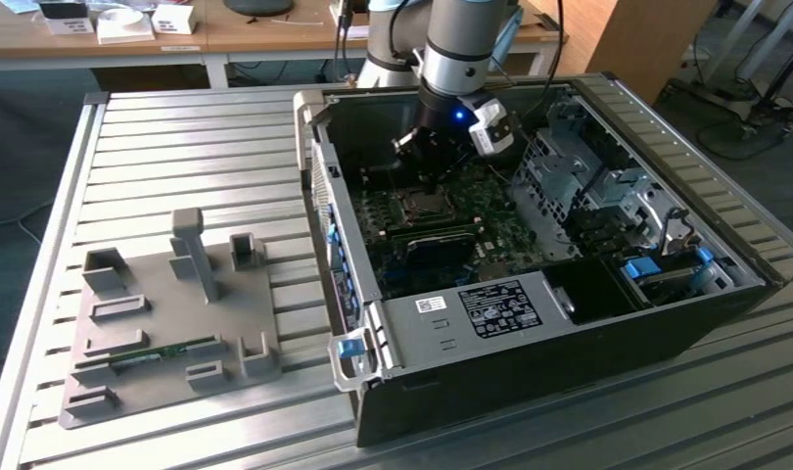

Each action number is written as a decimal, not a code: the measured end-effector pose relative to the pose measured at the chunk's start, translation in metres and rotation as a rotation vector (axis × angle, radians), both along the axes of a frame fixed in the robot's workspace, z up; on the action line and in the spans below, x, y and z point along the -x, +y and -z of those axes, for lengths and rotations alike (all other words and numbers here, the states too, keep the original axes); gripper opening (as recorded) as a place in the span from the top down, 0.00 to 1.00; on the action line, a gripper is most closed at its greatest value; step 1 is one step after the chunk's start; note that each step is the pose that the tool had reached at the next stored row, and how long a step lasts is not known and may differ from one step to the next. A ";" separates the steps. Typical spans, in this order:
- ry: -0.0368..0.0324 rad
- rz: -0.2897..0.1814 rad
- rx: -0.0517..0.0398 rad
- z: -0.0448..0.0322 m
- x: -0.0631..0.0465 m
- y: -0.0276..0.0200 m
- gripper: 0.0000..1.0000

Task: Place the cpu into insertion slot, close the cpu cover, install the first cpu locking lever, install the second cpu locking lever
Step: 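Close the cpu cover, then install the first cpu locking lever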

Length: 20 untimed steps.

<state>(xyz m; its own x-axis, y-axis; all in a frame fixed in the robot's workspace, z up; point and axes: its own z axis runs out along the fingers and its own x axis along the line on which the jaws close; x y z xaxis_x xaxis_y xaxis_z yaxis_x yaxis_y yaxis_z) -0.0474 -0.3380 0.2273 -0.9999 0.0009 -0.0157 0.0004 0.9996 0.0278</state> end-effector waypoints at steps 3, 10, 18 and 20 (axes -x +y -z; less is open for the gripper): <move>0.0003 0.000 0.0004 -0.0002 0.000 -0.0001 0.89; 0.0005 0.000 0.0008 -0.0026 0.000 -0.0001 0.89; 0.0003 0.000 0.0005 -0.0045 0.000 -0.0001 0.89; 0.0003 0.000 0.0004 -0.0052 0.000 -0.0001 0.89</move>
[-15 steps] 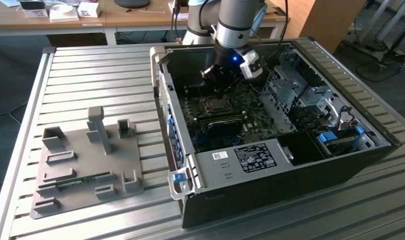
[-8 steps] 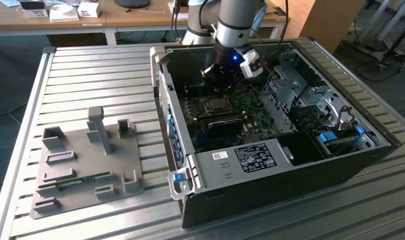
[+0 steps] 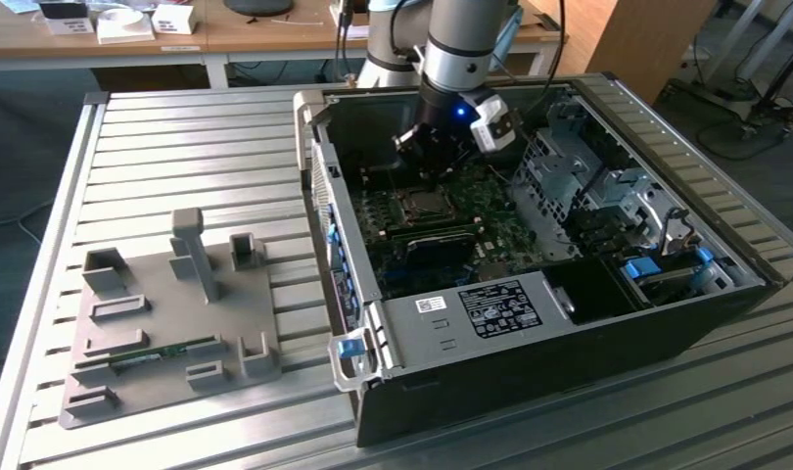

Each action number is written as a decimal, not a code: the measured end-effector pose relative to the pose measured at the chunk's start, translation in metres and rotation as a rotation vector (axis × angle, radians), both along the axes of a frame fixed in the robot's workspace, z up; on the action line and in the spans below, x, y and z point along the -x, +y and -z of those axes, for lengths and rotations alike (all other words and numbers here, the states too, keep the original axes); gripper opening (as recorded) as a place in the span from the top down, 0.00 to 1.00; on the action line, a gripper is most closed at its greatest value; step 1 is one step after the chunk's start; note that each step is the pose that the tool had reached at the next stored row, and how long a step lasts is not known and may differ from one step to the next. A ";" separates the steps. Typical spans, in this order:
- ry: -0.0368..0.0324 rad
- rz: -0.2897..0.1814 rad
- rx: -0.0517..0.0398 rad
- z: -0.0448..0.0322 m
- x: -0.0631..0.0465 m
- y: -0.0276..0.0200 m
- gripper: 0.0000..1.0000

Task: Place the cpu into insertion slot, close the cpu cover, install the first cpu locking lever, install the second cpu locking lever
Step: 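Install the first cpu locking lever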

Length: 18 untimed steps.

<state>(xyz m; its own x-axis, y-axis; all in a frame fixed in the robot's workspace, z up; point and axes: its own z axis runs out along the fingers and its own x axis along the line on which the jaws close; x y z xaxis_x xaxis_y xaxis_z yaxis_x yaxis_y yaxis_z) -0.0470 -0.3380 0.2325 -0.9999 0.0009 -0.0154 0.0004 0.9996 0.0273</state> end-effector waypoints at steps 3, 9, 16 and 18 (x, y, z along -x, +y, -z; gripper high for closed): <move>-0.0002 0.000 -0.0003 -0.0003 0.000 0.0000 0.89; 0.0001 0.000 0.0002 -0.0008 0.000 0.0000 0.89; -0.0001 0.000 -0.0001 -0.0024 0.000 0.0000 0.89; -0.0001 0.000 -0.0001 -0.0028 0.000 0.0000 0.89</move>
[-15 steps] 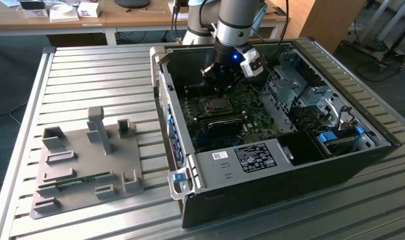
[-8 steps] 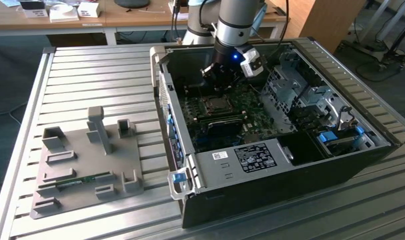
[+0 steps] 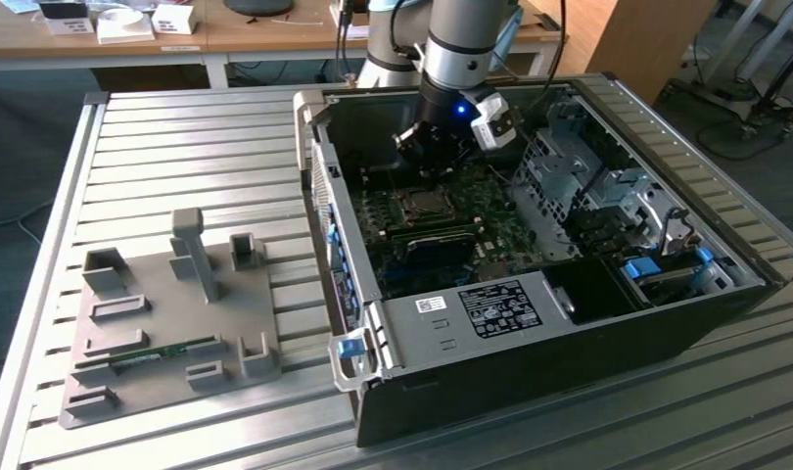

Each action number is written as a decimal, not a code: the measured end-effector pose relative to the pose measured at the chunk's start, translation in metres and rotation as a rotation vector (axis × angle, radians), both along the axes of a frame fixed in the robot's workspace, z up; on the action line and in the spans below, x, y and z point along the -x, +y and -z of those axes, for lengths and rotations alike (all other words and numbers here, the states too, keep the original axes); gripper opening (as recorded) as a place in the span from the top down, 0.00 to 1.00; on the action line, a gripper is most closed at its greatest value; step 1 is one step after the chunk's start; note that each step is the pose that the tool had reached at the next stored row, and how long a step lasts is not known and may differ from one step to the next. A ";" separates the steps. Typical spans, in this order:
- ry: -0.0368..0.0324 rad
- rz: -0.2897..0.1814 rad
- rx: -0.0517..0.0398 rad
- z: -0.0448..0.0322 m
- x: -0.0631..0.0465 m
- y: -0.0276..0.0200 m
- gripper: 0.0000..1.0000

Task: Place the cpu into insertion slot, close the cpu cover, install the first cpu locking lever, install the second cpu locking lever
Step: 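Install the first cpu locking lever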

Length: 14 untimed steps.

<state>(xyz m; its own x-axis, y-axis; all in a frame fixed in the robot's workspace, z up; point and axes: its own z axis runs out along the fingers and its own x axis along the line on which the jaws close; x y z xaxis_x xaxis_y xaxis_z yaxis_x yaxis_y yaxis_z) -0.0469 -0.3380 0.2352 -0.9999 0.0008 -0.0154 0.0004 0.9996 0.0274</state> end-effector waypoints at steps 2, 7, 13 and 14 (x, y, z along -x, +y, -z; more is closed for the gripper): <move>0.0002 0.000 0.0003 -0.0005 0.000 0.0000 0.89; -0.0001 0.000 -0.0002 -0.0009 0.000 0.0000 0.89; -0.0009 0.000 0.0001 -0.0009 0.004 0.0000 0.89; -0.0015 0.000 0.0002 -0.0009 0.005 0.0000 0.89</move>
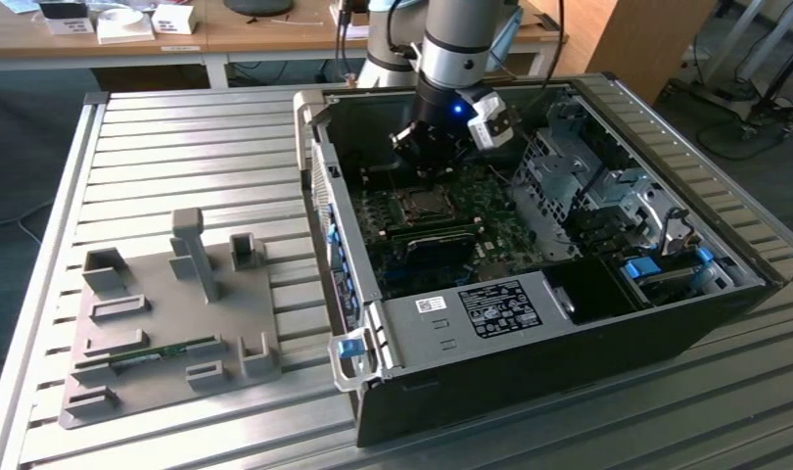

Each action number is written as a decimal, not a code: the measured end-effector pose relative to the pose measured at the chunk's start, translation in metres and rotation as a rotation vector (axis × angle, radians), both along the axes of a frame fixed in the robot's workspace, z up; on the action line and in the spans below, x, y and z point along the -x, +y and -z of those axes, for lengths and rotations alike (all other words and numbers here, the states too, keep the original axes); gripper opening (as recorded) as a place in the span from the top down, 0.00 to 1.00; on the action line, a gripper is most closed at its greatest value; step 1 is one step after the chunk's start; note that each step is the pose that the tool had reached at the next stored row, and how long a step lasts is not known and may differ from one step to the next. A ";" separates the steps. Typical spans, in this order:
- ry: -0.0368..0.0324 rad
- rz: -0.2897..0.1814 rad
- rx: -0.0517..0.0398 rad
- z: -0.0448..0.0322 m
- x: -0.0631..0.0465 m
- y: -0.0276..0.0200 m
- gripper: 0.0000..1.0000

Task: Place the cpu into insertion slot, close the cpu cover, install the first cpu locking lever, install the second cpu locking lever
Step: 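Install the first cpu locking lever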

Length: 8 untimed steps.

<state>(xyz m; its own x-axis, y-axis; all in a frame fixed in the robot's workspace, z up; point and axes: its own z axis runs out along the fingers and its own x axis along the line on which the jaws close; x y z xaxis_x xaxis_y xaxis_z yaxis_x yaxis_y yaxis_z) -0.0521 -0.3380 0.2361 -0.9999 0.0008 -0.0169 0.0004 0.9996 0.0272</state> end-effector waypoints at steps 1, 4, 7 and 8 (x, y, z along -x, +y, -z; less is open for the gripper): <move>-0.0006 0.000 -0.0002 0.0001 0.001 0.0001 0.89; -0.0010 0.000 -0.0002 -0.0015 0.001 0.0000 0.89; -0.0010 0.000 -0.0002 -0.0078 0.001 0.0000 0.89; -0.0010 0.000 -0.0002 -0.0092 0.001 0.0000 0.89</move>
<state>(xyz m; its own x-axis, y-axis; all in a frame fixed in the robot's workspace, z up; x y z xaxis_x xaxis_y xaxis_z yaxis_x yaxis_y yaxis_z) -0.0528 -0.3380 0.2452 -0.9998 0.0009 -0.0180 0.0004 0.9996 0.0274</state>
